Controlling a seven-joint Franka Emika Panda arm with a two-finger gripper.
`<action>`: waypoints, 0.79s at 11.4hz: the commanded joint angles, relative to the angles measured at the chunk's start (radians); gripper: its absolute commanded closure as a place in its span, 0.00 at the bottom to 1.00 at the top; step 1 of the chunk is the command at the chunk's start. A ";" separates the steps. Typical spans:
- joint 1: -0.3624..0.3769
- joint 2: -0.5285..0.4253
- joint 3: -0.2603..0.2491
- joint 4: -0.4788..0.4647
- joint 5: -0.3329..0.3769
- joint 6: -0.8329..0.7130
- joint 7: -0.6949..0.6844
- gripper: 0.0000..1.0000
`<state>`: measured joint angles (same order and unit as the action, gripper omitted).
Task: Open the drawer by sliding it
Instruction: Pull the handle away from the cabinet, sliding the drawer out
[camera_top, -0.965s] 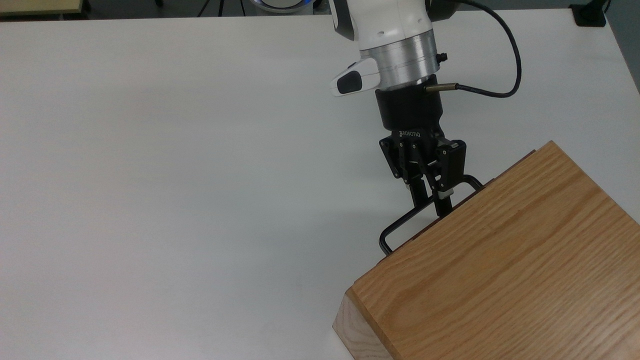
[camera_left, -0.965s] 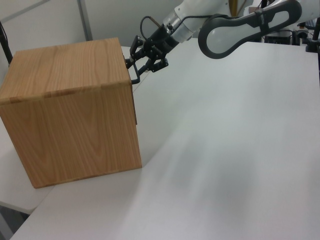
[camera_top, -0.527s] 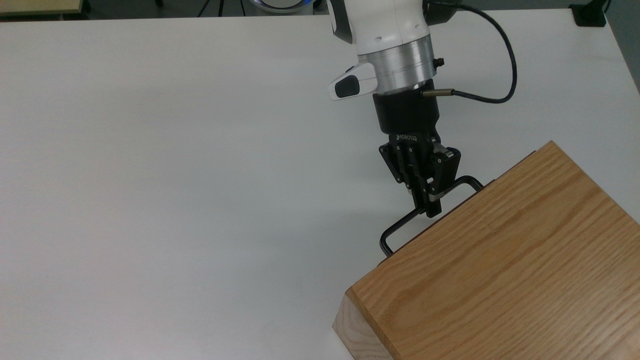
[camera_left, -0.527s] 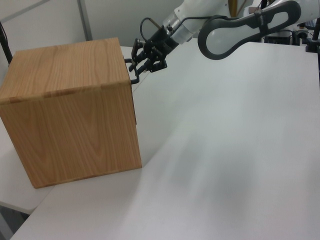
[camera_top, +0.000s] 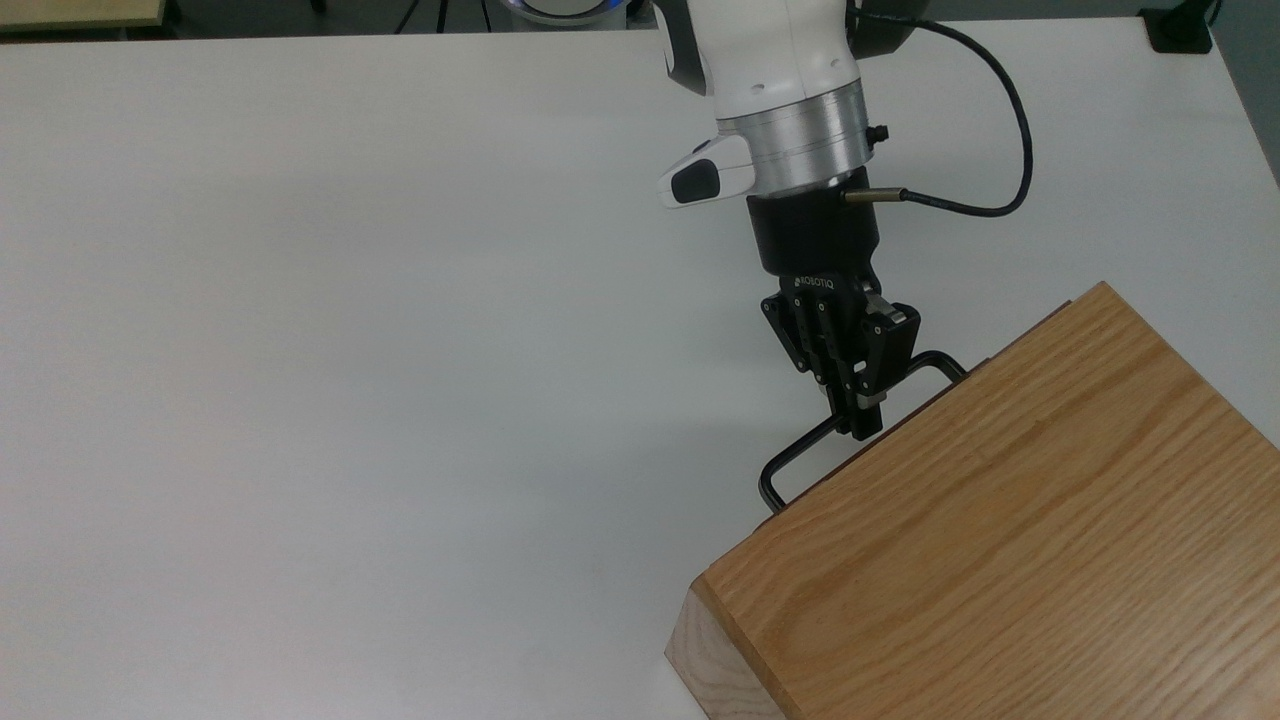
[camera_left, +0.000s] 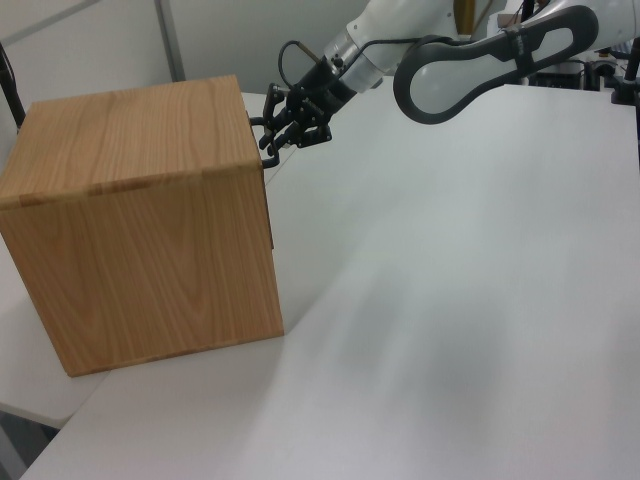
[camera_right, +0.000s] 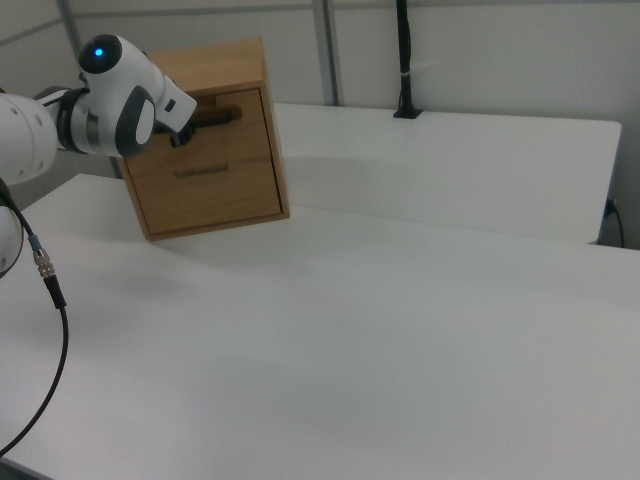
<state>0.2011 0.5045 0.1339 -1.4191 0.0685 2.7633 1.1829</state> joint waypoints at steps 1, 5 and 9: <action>-0.019 -0.137 -0.004 -0.127 -0.004 0.004 -0.011 0.87; -0.044 -0.266 -0.004 -0.271 -0.004 -0.091 -0.016 0.87; -0.066 -0.363 -0.004 -0.303 -0.004 -0.344 -0.058 0.86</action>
<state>0.1425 0.2572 0.1303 -1.6485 0.0659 2.5217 1.1627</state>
